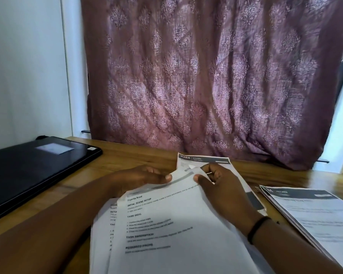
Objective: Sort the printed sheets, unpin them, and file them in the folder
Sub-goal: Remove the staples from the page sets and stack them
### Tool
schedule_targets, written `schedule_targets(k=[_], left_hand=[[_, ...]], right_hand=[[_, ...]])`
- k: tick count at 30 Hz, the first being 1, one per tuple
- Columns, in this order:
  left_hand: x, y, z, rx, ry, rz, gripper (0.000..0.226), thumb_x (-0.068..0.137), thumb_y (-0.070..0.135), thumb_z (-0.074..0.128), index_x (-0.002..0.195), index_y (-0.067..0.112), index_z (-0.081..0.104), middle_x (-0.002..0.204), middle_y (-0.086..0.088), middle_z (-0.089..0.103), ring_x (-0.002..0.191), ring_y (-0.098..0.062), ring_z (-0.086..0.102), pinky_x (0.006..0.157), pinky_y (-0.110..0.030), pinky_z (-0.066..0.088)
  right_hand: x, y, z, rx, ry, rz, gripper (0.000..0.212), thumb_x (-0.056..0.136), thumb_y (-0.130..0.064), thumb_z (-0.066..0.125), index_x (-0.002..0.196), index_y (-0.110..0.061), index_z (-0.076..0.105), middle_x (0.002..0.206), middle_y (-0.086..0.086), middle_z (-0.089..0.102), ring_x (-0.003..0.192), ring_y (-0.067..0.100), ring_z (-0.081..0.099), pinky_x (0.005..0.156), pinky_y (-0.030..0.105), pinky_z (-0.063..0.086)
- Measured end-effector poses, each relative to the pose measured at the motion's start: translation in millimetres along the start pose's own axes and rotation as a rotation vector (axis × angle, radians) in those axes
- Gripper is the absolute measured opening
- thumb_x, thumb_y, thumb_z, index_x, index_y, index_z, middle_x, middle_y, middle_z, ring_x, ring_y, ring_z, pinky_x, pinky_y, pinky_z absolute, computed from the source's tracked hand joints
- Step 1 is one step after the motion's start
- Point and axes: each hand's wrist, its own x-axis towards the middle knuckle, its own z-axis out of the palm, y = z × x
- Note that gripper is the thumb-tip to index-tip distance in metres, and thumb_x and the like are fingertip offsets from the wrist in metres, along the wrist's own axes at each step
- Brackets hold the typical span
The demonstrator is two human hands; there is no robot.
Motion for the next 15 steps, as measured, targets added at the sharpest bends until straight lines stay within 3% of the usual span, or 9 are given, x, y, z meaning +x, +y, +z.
schedule_targets(k=[2, 3, 6, 9, 11, 13, 15], left_hand=[[0, 0, -1, 0.004, -0.039, -0.037, 0.084, 0.059, 0.048, 0.086, 0.117, -0.007, 0.059, 0.115, -0.021, 0.065, 0.098, -0.030, 0.061, 0.089, -0.038, 0.047], [3, -1, -3, -0.001, -0.080, -0.051, 0.076, 0.059, 0.038, 0.088, 0.116, -0.004, 0.061, 0.114, -0.021, 0.066, 0.097, -0.030, 0.062, 0.088, -0.038, 0.049], [3, -4, -3, 0.003, -0.177, -0.023, 0.043, 0.072, 0.006, 0.077, 0.113, 0.005, 0.066, 0.114, -0.018, 0.067, 0.099, -0.027, 0.063, 0.085, -0.033, 0.053], [1, -1, -1, 0.054, -0.209, -0.030, 0.044, 0.080, -0.012, 0.061, 0.123, 0.000, 0.059, 0.123, -0.019, 0.063, 0.102, -0.024, 0.063, 0.085, -0.030, 0.053], [2, -1, 0, 0.036, -0.208, -0.038, 0.049, 0.077, -0.010, 0.057, 0.126, -0.005, 0.055, 0.122, -0.020, 0.063, 0.099, -0.023, 0.063, 0.082, -0.029, 0.052], [1, 1, 1, 0.002, -0.179, -0.045, 0.061, 0.065, 0.002, 0.055, 0.126, -0.009, 0.053, 0.116, -0.017, 0.065, 0.095, -0.022, 0.064, 0.080, -0.029, 0.052], [2, 0, 1, -0.032, -0.149, -0.042, 0.069, 0.060, 0.014, 0.058, 0.125, -0.010, 0.052, 0.121, -0.018, 0.063, 0.105, -0.031, 0.060, 0.092, -0.038, 0.047]], right_hand=[[-2, -3, 1, 0.014, -0.049, -0.039, 0.010, 0.088, -0.026, 0.066, 0.080, -0.022, 0.064, 0.076, -0.009, 0.069, 0.071, -0.001, 0.060, 0.061, 0.014, 0.038], [-3, -6, 1, 0.079, -0.124, -0.038, 0.008, 0.087, -0.025, 0.069, 0.080, -0.021, 0.065, 0.076, -0.009, 0.070, 0.069, 0.000, 0.061, 0.061, 0.014, 0.040], [-9, -19, -8, 0.383, -0.514, 0.099, 0.008, 0.084, -0.027, 0.071, 0.081, -0.020, 0.072, 0.069, -0.008, 0.069, 0.057, 0.000, 0.059, 0.055, 0.013, 0.044], [-14, -27, -16, 0.418, -0.767, 0.236, 0.040, 0.084, -0.054, 0.053, 0.088, -0.021, 0.076, 0.067, -0.004, 0.070, 0.057, 0.012, 0.061, 0.056, 0.023, 0.051], [-13, -25, -16, 0.376, -0.773, 0.249, 0.040, 0.089, -0.051, 0.051, 0.093, -0.020, 0.076, 0.066, -0.005, 0.069, 0.056, 0.013, 0.060, 0.057, 0.026, 0.050], [-13, -21, -14, 0.299, -0.760, 0.178, 0.024, 0.092, -0.036, 0.059, 0.097, -0.018, 0.075, 0.071, -0.005, 0.068, 0.057, 0.012, 0.059, 0.055, 0.025, 0.050], [-13, -16, -10, 0.249, -0.754, 0.119, 0.014, 0.090, -0.028, 0.066, 0.097, -0.020, 0.075, 0.075, -0.003, 0.068, 0.061, 0.014, 0.059, 0.056, 0.025, 0.050]])
